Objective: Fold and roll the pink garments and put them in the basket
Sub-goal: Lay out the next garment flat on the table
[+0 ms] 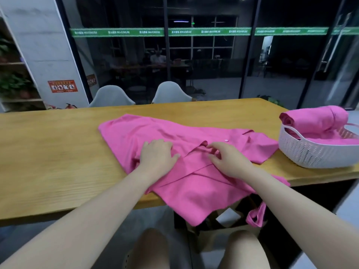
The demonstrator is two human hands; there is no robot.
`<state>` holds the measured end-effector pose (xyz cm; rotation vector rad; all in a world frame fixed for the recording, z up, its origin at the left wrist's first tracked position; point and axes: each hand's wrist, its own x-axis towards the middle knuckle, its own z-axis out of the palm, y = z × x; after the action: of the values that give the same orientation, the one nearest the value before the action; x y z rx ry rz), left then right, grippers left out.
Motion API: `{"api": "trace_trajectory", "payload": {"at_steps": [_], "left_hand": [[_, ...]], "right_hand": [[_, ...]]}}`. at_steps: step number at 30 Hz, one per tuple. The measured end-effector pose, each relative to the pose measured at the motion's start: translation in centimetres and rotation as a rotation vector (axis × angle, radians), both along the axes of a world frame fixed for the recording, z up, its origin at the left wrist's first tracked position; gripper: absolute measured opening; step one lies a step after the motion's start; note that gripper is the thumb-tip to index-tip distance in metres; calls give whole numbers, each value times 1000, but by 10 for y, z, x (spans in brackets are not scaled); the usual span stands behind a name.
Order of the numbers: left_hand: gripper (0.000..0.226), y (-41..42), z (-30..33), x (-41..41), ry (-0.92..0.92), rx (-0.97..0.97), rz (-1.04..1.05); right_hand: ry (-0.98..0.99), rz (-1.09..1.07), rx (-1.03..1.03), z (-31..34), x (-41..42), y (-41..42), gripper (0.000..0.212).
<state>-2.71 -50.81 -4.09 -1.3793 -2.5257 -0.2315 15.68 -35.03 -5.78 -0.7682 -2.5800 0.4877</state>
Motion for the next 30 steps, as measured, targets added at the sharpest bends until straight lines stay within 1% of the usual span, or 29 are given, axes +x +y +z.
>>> {"api": "trace_trajectory", "payload": {"at_steps": [1, 3, 5, 8, 9, 12, 14, 15, 17, 19, 22, 24, 26, 30], "left_hand": [[45, 3, -5, 0, -12, 39, -8], [54, 7, -14, 0, -38, 79, -23], [55, 10, -21, -3, -3, 94, -67], [37, 12, -26, -14, 171, 125, -272], [33, 12, -26, -18, 236, 114, -354], [23, 8, -22, -33, 378, -2, -542], [22, 7, -16, -44, 414, -46, -589], [25, 8, -12, -50, 365, -31, -588], [23, 9, 0, -64, 193, 97, -541], [17, 13, 16, -81, 37, 238, -447], [20, 19, 42, -109, -155, 334, -276], [20, 19, 51, -132, -172, 360, -187], [20, 15, 56, -154, -164, 338, -115], [16, -8, 56, -185, -95, 249, -18]], "right_hand": [[-6, -23, 39, -2, -5, 6, 32], [-18, -64, 119, -2, -14, 12, 33], [-39, -102, 178, -2, -24, 18, 36], [-69, -162, 205, -3, -37, 29, 46], [-82, -182, 194, -2, -42, 33, 45], [-144, -223, 217, 2, -53, 46, 30], [-144, -234, 234, 5, -58, 54, 25], [-121, -232, 224, 7, -61, 57, 24], [-38, -220, 181, 9, -68, 65, 21], [50, -217, 177, 14, -78, 71, 18], [83, -244, 224, 21, -94, 81, 23], [58, -272, 193, 23, -102, 90, 28], [71, -289, 169, 22, -109, 99, 28], [120, -233, 233, 25, -131, 106, 25]]}}
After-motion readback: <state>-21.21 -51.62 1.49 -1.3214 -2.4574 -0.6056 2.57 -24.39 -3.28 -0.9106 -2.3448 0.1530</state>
